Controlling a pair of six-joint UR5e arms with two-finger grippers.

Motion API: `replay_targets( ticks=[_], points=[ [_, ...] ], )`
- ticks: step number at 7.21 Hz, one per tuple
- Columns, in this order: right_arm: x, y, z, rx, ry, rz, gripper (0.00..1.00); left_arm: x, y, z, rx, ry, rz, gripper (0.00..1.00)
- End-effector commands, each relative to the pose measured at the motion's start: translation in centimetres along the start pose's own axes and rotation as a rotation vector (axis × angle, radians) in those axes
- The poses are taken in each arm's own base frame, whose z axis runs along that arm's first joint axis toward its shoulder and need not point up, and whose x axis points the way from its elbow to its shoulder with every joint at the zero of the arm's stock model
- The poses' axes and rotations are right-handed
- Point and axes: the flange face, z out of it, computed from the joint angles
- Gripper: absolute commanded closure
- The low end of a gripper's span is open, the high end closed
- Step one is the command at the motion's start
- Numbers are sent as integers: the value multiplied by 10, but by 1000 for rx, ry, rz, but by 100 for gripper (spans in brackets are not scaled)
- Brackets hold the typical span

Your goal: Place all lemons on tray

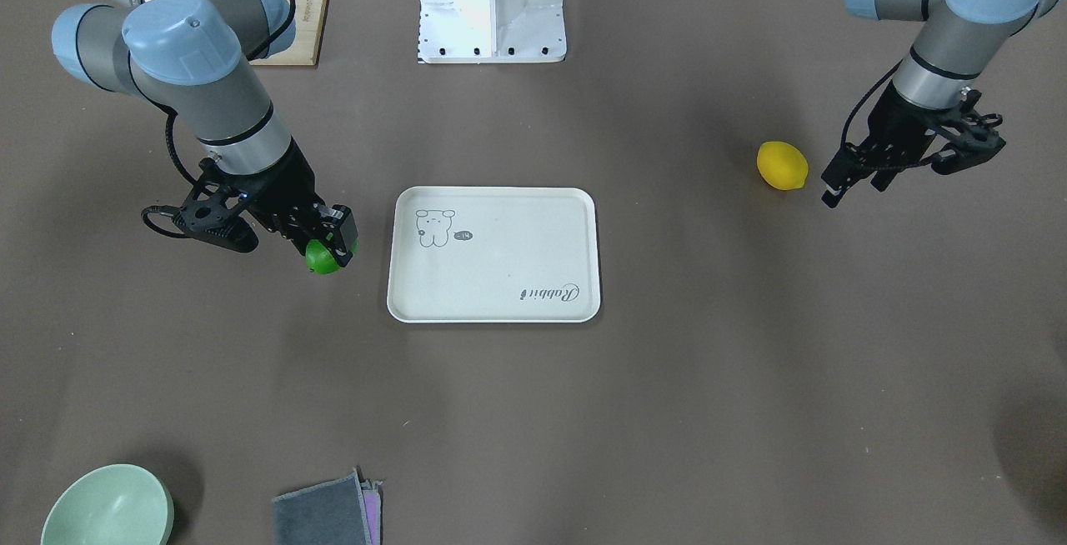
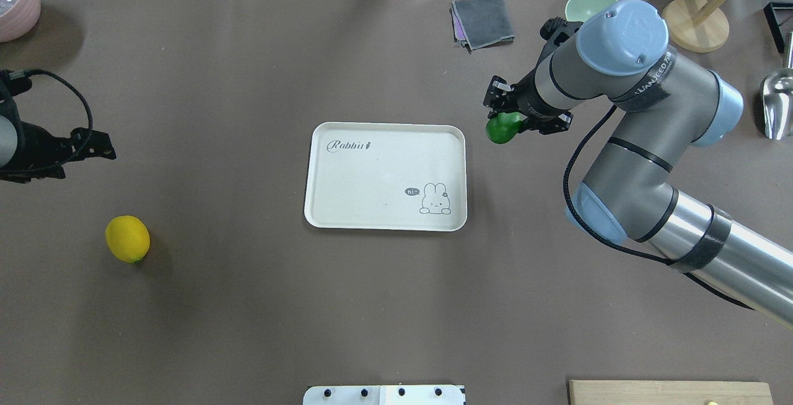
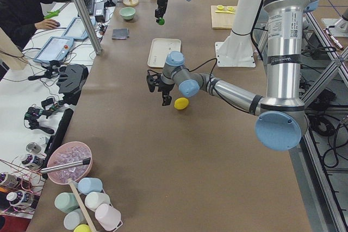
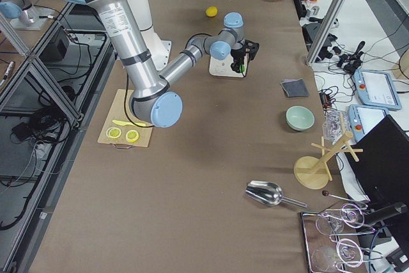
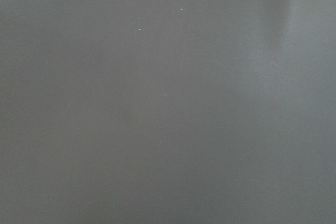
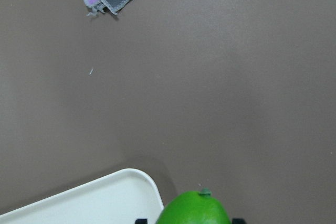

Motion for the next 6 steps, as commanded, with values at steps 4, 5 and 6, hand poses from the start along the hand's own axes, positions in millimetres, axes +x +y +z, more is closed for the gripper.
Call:
replay_targets(
  ticks=[4,5,6],
  points=[
    [-5,0,3,9,1,-22,100,6,71,28,19,-20,-136,2],
    [-5,-1,2,10,-2,-22,100,7,79,31,11,-23,-153,2],
    [-5,0,2,9,-2,-23,100,10,90,35,2,-26,-152,2]
  ],
)
